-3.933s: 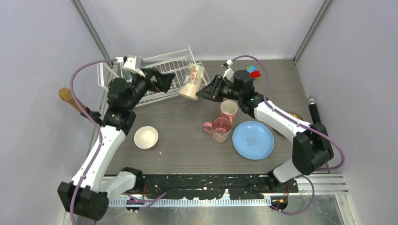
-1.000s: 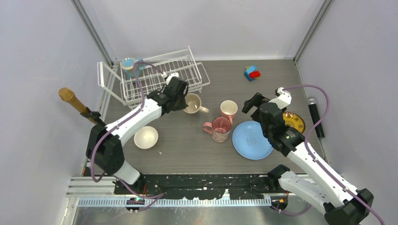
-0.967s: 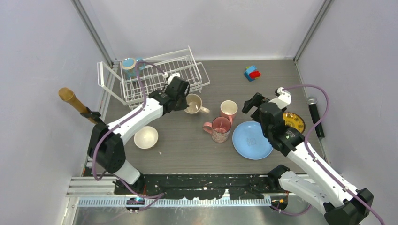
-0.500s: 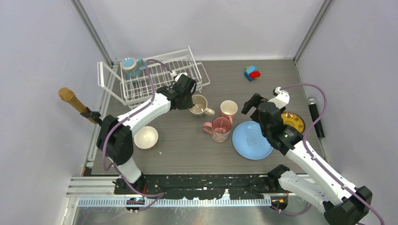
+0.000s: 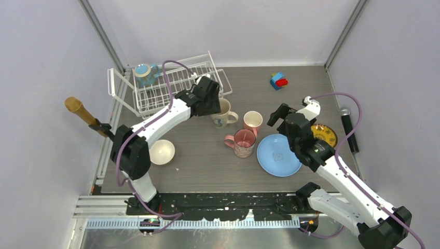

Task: Unload the mixed dishes from the dish rack
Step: Place the cup at the center of the board.

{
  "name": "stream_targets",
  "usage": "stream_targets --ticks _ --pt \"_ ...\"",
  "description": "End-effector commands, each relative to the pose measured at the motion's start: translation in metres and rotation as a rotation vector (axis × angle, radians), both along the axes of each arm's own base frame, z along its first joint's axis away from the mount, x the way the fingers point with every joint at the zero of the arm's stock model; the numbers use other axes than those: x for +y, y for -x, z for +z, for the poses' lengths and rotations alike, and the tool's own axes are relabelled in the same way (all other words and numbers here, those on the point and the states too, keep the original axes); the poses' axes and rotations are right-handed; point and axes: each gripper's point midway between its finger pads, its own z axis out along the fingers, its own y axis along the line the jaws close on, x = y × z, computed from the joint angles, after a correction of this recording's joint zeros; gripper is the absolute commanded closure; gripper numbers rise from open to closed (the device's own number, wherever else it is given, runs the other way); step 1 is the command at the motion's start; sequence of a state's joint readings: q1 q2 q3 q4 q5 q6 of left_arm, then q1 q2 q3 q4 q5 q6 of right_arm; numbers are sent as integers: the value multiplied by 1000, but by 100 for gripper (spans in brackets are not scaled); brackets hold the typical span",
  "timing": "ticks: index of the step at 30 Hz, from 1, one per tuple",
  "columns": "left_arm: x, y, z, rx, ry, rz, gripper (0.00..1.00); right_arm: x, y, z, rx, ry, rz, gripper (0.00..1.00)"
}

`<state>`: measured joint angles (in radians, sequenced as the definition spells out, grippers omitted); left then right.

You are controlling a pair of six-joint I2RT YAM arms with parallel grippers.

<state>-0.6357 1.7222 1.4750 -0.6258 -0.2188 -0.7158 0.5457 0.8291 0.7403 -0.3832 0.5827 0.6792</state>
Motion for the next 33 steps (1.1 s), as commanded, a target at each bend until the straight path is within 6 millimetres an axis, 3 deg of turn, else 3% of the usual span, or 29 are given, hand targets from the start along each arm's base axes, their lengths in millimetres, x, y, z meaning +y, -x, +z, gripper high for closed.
stream_targets --ticks 1,2,5,6,11,20,24,29,33 --pt "-10 -8 18 -51 25 -35 45 -7 -2 8 -40 11 -29 0" --pt "-11 -8 20 -57 26 -43 38 -7 -2 8 -41 11 -29 0" --pt "-4 -8 34 -102 19 -43 3 -9 -2 8 -43 18 -33 0" --pt "-1 -9 41 -133 18 -36 1 -10 -1 9 -46 21 -37 0" --pt "25 -4 80 -288 14 9 1 -12 0 10 -56 21 -40 0" --pt "108 -2 131 -449 -250 197 0 -10 -1 10 -66 22 -26 0" --pt "159 -23 142 -452 -331 361 0 -8 -1 9 -67 20 -17 0" --pt "198 -62 148 -505 -323 476 0 -7 -2 8 -63 24 -13 0" --pt "239 -96 142 -515 -352 588 0 -8 -4 6 -61 41 -17 0"
